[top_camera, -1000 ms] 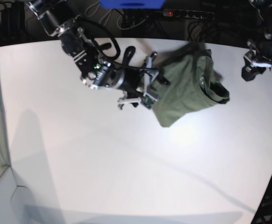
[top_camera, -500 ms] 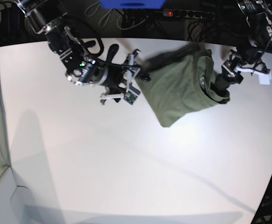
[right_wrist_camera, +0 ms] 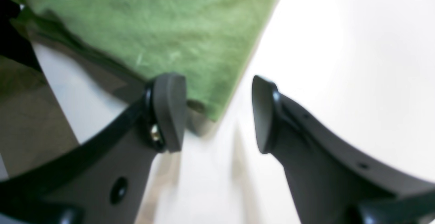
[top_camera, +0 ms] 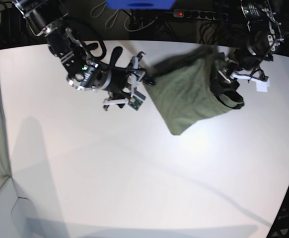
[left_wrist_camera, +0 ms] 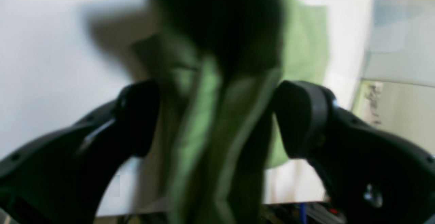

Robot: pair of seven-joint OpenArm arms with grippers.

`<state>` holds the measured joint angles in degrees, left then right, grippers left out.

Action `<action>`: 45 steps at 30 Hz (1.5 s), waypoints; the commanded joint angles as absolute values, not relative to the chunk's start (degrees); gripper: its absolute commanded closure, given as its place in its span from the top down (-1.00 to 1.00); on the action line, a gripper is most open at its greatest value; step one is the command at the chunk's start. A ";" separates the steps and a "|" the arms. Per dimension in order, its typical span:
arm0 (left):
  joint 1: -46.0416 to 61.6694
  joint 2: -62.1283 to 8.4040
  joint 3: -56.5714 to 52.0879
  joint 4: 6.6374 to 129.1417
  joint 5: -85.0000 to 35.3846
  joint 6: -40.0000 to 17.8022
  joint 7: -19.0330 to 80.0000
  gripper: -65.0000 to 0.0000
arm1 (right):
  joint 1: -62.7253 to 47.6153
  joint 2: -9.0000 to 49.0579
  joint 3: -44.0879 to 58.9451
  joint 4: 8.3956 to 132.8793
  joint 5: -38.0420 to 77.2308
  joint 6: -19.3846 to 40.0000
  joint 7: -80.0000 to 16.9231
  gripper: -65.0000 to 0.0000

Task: Layout the t-shirt on the table in an organized manner, then fold the t-shirt properly
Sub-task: 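Grasp the bundle with both grippers and set it down squared, then push the folded shirt's edges with the left gripper to square it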

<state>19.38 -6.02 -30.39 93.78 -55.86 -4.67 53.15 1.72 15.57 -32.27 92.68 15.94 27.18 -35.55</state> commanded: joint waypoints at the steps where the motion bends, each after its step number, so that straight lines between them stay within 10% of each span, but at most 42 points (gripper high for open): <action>1: 19.03 -6.37 -30.37 94.46 -55.96 -4.88 52.62 0.63 | 2.51 15.69 -32.04 93.76 16.75 27.47 -34.24 -0.02; 26: 13.67 -6.20 -23.78 83.30 -51.12 -4.88 51.65 0.58 | 2.51 16.84 -29.49 94.02 16.75 27.47 -34.24 -0.02; 35: 10.68 -6.81 -18.42 77.41 -43.12 -4.88 49.01 -0.81 | -1.45 17.10 -15.52 102.11 16.75 27.47 -34.24 -0.02; 45: 1.36 -14.73 -1.71 74.07 -43.03 -4.88 48.57 -0.99 | -7.78 18.07 -1.10 108.79 16.75 27.56 -34.15 -0.02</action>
<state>0.56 -14.52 -1.87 74.81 -47.35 -7.46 44.88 -8.27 17.78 -1.23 107.79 15.94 27.16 -35.40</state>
